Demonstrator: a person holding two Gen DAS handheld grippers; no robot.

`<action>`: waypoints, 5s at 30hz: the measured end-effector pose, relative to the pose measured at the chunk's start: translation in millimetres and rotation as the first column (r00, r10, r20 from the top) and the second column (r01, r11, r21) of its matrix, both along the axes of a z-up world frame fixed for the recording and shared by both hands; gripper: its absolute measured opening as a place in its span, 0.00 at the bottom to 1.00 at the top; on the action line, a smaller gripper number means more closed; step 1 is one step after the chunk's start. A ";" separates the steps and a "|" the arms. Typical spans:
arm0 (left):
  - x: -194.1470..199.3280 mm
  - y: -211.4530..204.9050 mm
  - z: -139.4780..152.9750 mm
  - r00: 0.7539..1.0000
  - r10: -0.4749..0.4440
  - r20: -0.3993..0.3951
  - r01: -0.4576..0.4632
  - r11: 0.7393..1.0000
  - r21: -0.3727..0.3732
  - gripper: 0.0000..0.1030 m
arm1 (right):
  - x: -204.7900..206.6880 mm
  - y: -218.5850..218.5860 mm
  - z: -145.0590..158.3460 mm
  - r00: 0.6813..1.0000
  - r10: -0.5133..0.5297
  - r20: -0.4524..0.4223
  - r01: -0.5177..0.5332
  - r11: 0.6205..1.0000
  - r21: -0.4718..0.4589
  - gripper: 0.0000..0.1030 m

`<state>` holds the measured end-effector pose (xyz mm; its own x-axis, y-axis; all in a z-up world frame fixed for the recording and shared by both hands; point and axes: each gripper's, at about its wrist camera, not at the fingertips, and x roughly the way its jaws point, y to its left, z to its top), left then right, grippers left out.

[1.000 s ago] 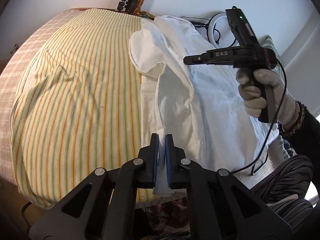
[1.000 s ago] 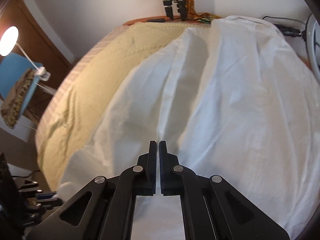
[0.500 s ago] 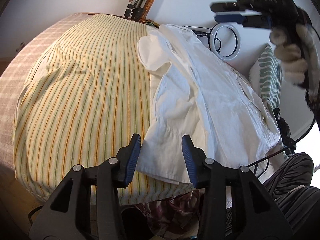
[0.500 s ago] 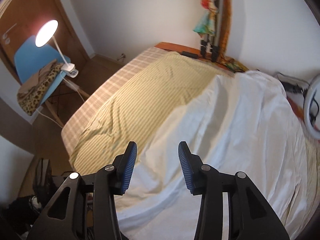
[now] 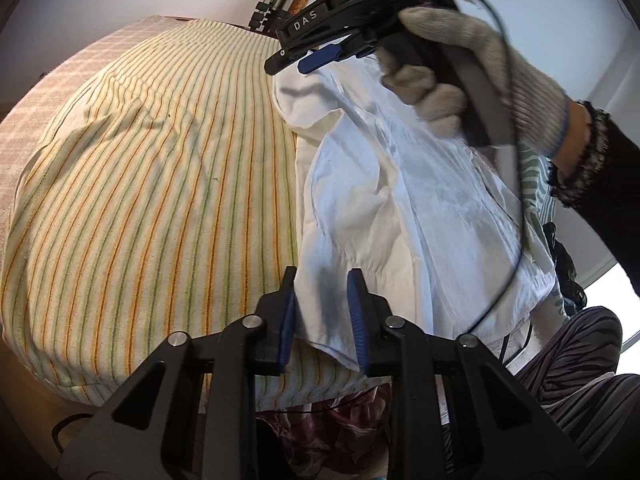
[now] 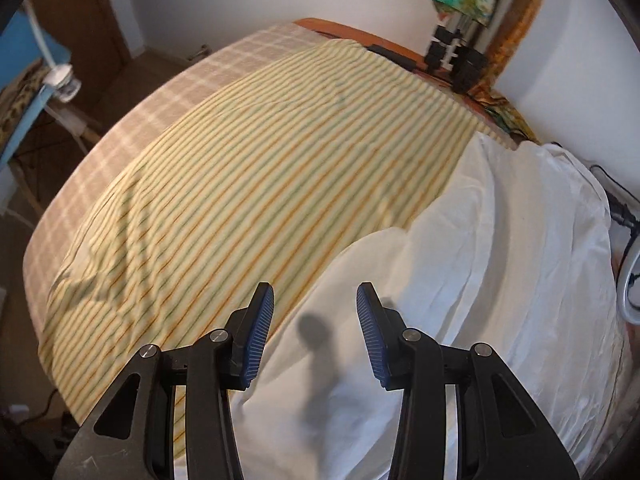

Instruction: Fold small clothes

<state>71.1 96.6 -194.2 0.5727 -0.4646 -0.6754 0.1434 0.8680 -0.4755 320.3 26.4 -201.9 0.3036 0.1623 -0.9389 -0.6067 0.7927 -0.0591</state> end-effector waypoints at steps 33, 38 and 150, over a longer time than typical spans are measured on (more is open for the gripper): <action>2.9 -4.1 11.0 0.999 -0.031 -0.029 0.030 0.999 -0.016 0.12 | 92.4 -105.8 -0.1 0.958 -0.286 0.022 0.277 0.942 0.188 0.05; -5.0 -6.3 16.5 1.000 -0.009 -0.018 0.009 1.000 0.019 0.13 | 49.6 -108.2 26.4 0.984 -0.179 0.026 0.168 0.960 0.225 0.32; 34.0 -154.0 20.0 0.856 -0.517 -0.002 0.502 0.830 0.243 0.04 | 62.4 -179.4 54.0 0.997 -0.071 0.019 0.064 0.964 0.258 0.06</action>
<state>105.1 -57.4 -174.2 0.3410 -0.5403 -0.7693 0.6169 0.7461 -0.2506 382.7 -153.0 -147.9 0.3475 0.3753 -0.8593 -0.5522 0.8226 0.1360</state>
